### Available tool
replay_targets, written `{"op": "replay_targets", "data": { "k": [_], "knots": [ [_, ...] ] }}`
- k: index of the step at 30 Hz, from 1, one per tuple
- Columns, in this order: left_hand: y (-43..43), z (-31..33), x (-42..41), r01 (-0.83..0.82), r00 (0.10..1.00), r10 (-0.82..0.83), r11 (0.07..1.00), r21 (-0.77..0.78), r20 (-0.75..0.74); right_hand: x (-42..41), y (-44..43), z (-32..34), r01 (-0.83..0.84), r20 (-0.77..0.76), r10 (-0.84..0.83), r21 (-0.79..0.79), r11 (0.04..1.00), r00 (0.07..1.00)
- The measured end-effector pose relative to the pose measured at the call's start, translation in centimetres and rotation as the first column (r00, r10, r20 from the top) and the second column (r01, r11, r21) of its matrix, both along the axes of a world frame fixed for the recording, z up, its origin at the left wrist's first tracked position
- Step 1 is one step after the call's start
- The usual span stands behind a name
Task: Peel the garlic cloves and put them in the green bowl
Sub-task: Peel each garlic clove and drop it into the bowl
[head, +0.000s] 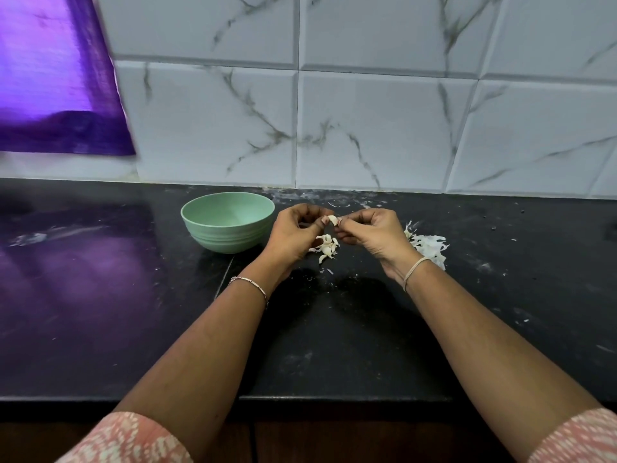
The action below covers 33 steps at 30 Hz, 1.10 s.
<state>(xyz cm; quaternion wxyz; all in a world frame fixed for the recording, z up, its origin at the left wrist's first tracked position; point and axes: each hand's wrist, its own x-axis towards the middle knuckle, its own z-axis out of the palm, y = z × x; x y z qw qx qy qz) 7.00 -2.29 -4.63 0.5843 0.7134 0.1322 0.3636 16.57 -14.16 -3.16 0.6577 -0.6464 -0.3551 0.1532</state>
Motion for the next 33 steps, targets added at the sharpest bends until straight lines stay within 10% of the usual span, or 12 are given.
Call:
{"op": "replay_targets", "data": {
  "k": [14, 33],
  "knots": [
    [-0.44, 0.37, -0.38, 0.067, 0.995, -0.060, 0.993, -0.093, 0.079, -0.24, -0.29, 0.57, -0.129, -0.254, 0.141, 0.065, 0.990, 0.957],
    [-0.83, 0.44, -0.09, -0.048, 0.998, 0.049, 0.999, -0.025, 0.036, 0.15, 0.36, -0.09, 0.053, 0.004, -0.053, 0.050, 0.997, 0.999]
  ]
}}
